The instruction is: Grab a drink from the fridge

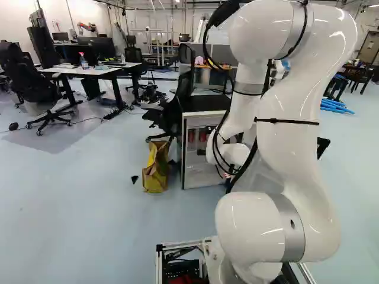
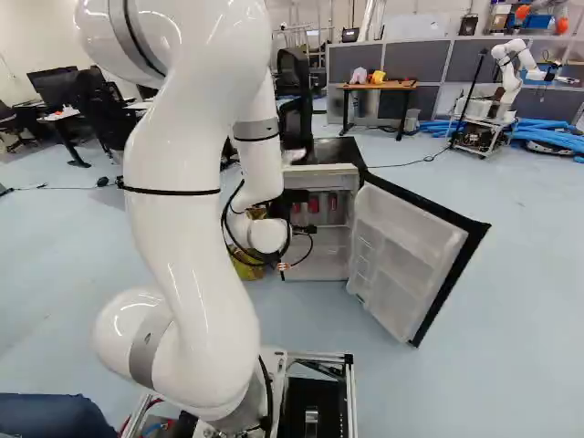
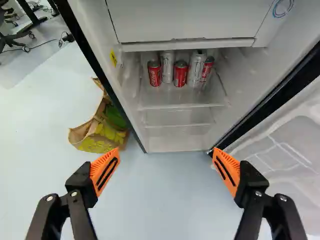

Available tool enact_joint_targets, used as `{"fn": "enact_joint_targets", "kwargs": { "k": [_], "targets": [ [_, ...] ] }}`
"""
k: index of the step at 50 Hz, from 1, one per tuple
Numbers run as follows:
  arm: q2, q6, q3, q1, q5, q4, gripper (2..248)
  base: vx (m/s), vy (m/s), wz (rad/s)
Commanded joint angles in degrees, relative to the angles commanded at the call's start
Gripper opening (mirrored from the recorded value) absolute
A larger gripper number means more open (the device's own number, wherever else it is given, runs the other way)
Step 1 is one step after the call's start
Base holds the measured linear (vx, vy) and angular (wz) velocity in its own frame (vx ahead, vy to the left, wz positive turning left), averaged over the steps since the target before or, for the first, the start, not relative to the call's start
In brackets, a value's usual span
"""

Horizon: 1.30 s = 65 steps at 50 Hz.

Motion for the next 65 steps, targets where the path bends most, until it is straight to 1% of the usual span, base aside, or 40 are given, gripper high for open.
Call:
{"fn": "enact_joint_targets", "kwargs": {
  "k": [35,65],
  "targets": [
    [-9.1,0.0,-6.0,-0.8,0.1,0.0,247,0.0,0.0,0.0],
    [-17.4,0.0,-12.8,-2.1,4.3,0.0,247,0.0,0.0,0.0]
  ]
}}
